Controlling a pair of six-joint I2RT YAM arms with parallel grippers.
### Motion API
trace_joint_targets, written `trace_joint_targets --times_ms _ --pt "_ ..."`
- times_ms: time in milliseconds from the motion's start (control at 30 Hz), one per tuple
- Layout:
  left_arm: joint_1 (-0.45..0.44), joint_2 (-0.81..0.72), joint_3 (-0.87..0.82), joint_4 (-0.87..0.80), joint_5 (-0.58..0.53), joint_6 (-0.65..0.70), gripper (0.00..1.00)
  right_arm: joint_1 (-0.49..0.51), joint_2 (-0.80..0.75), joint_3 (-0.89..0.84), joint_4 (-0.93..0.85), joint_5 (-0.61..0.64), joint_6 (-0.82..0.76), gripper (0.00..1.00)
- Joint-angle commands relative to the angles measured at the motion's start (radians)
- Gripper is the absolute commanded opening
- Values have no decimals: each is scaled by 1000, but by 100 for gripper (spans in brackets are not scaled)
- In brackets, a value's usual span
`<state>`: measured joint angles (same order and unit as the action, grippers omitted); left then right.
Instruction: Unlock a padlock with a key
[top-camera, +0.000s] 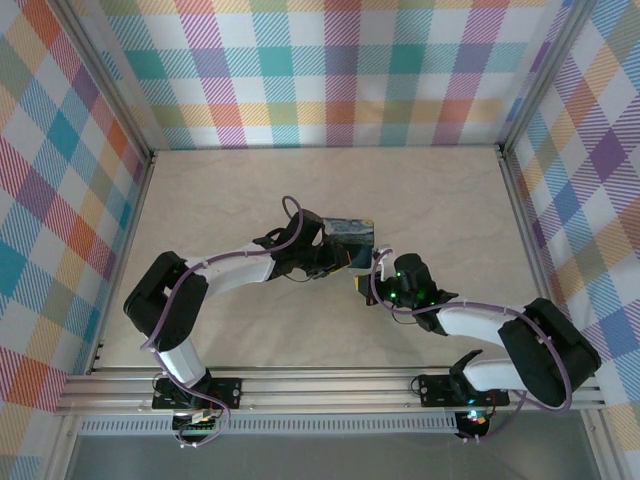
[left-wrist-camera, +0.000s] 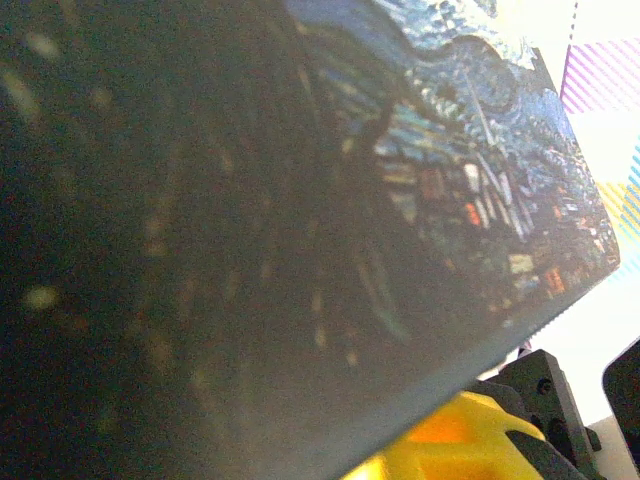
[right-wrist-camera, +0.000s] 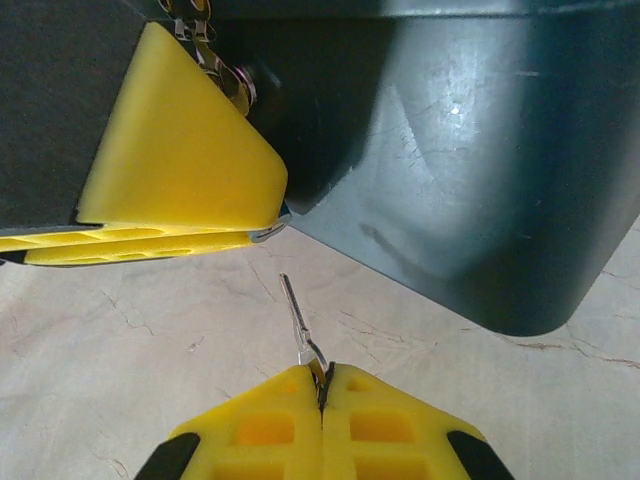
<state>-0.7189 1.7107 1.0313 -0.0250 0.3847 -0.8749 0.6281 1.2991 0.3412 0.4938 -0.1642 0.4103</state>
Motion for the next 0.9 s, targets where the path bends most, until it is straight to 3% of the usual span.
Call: trace_joint_targets --times_ms 0,867 --pt "-5 -37 27 12 16 1 13 6 9 28 47 5 11 0" --pt "-5 -38 27 7 17 1 13 6 55 67 86 14 19 0"
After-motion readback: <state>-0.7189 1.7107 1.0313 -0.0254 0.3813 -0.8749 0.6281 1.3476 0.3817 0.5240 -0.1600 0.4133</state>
